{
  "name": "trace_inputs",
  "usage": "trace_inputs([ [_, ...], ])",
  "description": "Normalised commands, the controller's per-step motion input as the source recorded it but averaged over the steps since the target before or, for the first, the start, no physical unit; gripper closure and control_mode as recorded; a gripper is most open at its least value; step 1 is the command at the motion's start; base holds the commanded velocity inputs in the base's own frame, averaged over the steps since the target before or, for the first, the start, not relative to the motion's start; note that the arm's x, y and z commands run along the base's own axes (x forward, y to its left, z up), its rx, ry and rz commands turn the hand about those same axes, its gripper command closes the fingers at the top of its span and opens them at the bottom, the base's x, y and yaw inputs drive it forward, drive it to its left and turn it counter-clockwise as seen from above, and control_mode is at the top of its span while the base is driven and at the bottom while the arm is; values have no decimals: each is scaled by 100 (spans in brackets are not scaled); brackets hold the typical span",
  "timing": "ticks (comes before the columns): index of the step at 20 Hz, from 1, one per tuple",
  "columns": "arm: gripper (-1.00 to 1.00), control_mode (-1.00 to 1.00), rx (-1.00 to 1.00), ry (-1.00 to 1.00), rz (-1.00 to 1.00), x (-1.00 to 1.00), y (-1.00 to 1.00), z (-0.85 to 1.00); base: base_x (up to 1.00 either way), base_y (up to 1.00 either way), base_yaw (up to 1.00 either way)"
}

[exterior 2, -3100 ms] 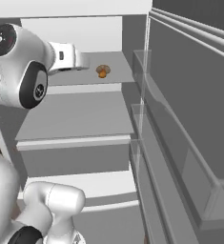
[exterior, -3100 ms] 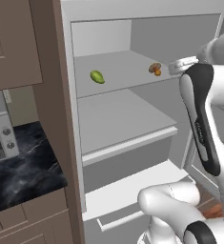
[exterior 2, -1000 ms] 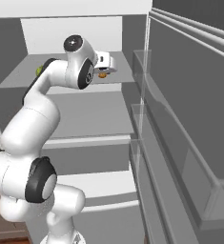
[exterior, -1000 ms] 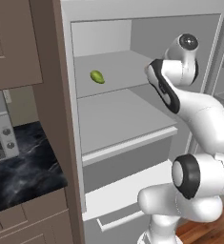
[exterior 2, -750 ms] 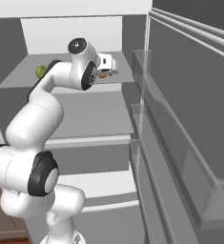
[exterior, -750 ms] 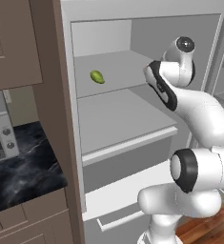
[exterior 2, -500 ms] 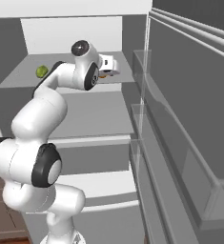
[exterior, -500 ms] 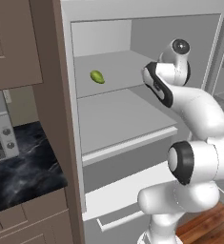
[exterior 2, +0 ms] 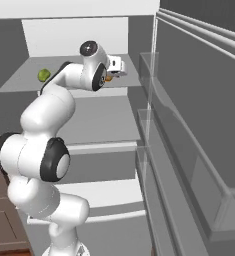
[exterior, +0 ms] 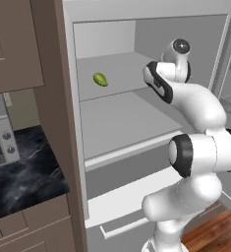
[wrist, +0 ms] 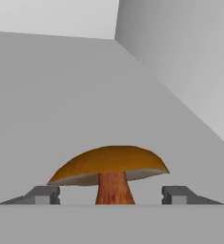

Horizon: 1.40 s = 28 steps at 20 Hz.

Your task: Open the fridge, remove the mango, mushroom, and steak, and place them on any counter.

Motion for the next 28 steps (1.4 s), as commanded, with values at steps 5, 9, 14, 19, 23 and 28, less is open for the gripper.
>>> trace_inputs([
  [5,100,-100,5,0,0,-7,0,-29,0,0,0],
  [9,100,-100,6,-5,0,-53,8,-14,0,0,0],
  [14,100,-100,4,-15,0,-100,18,3,0,0,0],
  [19,100,-100,0,-8,0,-100,23,8,0,0,0],
  [23,100,-100,1,0,0,-100,27,19,0,0,0],
  [28,100,-100,7,11,0,-100,28,48,0,0,0],
])
